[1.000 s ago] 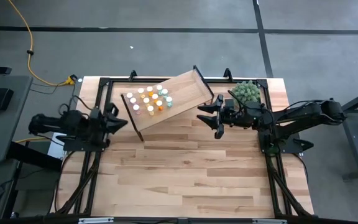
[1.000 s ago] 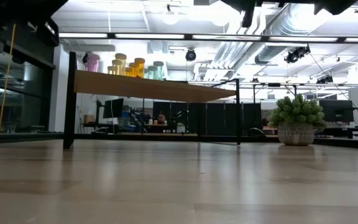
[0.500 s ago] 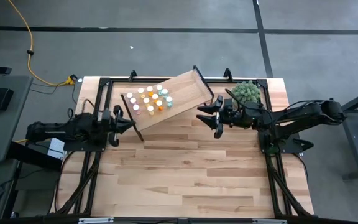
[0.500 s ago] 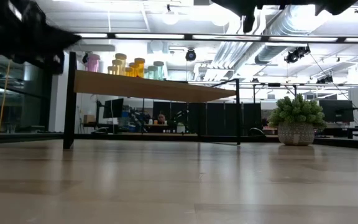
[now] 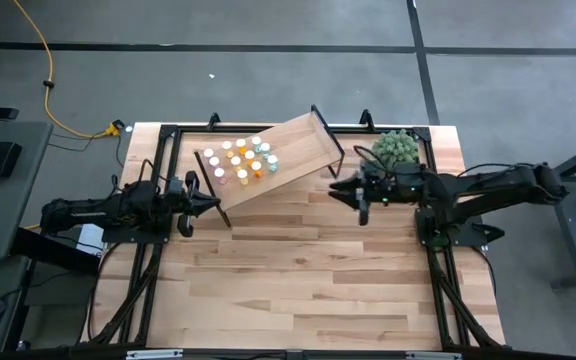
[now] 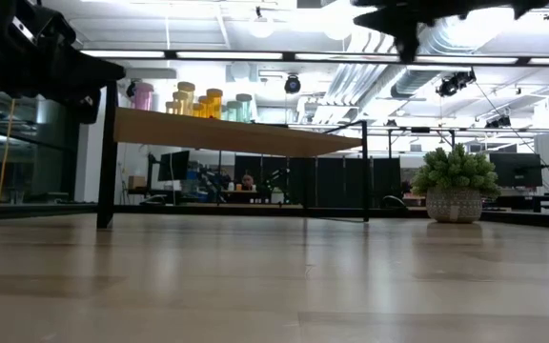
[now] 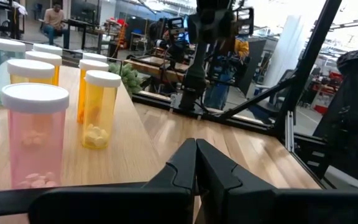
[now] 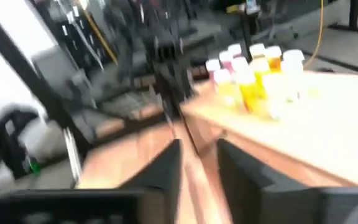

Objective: Pick and place medicine bottles onto shelf by color
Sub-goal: Return to Home Position

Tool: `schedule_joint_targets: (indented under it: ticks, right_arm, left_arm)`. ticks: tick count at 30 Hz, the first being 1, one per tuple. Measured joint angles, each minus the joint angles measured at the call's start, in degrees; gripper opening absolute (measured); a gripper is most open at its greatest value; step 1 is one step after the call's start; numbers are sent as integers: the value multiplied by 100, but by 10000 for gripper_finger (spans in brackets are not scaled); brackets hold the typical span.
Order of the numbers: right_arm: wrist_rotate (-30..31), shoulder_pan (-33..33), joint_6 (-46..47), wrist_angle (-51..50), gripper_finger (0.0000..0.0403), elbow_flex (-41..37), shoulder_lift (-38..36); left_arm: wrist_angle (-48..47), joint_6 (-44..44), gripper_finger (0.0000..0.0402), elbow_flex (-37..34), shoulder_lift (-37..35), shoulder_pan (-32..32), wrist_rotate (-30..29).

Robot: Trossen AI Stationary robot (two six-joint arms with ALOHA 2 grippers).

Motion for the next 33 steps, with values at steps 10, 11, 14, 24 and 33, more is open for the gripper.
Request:
schedule_joint_targets:
  ticks: [10, 11, 14, 24, 33]
  right_arm:
    - [-612, -239, 414, -16, 4, -2034, -2906]
    - [-626, -231, 453, 30, 2, -2248, -3258]
    - [-626, -227, 492, 48, 1, -2741, -4165]
    - [-340, -151, 81, -280, 0, -3641, -5556]
    - [-179, -151, -862, -920, 0, -3714, -5479]
  left_arm:
    - [11, -2, 3, -4, 2, -1, -17]
    - [11, -2, 3, -4, 2, -1, -17]
    - [11, -2, 3, -4, 2, -1, -18]
    - [15, -2, 3, -6, 2, 1, -20]
    - [20, -2, 3, -7, 2, -2, -22]
